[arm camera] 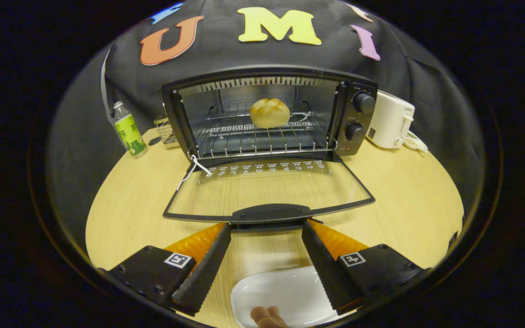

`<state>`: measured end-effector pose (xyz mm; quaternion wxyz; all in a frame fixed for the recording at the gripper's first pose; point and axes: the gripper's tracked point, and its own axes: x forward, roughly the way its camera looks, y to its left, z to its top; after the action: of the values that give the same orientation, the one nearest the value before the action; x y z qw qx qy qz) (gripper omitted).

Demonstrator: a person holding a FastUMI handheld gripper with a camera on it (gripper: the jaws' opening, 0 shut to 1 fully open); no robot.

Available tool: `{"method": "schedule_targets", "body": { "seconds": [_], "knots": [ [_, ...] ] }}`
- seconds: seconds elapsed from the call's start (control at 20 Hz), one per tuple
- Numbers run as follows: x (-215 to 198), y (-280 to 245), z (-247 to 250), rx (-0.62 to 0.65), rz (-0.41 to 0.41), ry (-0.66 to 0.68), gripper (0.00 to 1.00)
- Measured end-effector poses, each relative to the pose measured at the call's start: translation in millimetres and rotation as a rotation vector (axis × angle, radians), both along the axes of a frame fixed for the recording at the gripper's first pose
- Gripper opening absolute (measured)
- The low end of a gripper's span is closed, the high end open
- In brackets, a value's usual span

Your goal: Open the toaster oven, put the food inside, and close the toaster oven door.

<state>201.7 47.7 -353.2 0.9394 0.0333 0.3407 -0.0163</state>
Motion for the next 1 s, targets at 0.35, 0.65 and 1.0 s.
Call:
{"method": "schedule_targets", "body": {
  "seconds": [0.35, 0.65, 1.0],
  "knots": [
    [4.9, -0.7, 35.9, -0.007, 0.01, -0.136, 1.0],
    [20.4, -0.8, 77.3, 0.038, 0.019, -0.352, 1.0],
    [53.8, -0.6, 116.8, -0.036, 0.096, -0.551, 1.0]
  ]
}}
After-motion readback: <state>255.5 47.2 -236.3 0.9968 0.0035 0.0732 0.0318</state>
